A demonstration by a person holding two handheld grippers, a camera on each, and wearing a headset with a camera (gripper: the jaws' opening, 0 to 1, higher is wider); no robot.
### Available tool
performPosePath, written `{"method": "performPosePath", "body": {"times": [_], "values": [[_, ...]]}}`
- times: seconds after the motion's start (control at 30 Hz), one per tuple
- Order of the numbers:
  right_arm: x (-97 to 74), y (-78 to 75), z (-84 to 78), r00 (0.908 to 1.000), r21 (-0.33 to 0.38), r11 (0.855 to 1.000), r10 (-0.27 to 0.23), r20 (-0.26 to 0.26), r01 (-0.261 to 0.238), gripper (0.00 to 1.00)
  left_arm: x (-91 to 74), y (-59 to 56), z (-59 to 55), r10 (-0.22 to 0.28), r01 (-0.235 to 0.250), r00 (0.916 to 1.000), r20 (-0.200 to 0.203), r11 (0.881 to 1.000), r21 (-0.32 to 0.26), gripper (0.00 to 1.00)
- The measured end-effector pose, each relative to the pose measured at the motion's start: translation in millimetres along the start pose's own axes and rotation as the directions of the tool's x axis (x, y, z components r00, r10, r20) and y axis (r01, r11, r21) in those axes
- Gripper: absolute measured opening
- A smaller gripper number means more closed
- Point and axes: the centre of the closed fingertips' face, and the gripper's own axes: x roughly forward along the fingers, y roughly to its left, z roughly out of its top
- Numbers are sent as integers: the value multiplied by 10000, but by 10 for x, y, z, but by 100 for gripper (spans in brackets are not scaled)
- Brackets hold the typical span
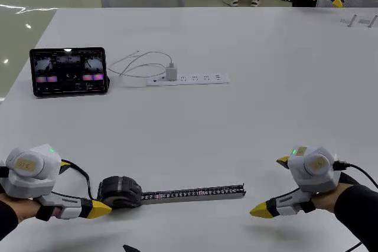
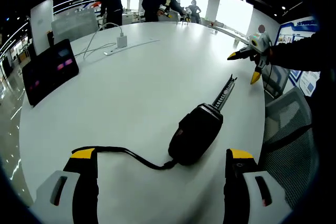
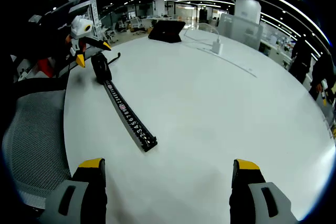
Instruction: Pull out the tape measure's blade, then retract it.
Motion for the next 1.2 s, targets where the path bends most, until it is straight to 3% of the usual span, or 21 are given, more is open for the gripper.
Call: {"method": "performPosePath", "body": {"times": [0.23,0.43,0.77,0.9,1.0,1.2], "values": [[-91,40,7,9986,141,9998,-179,503,172,99,-98,36,-60,465,-466,9976,519,9989,9,99],[-167,101,3,9961,383,9989,-299,831,268,99,-195,11,-28,581,-534,9898,1298,9978,-388,99],[-334,155,-32,9904,709,9962,-587,1252,501,99,-318,-91,-151,826,-778,9859,1453,9962,-382,99],[-387,197,-68,9881,691,9952,-779,1323,692,99,-397,-41,-133,1246,-1155,9767,1745,9914,-615,99],[-429,211,-85,9849,640,9939,-981,1425,898,99,-450,-86,-105,1168,-1032,9720,2039,9918,-760,99],[-501,294,-87,9798,740,9920,-1132,1648,1021,99,-533,-103,-174,1361,-1212,9684,2091,9892,-824,99]]}}
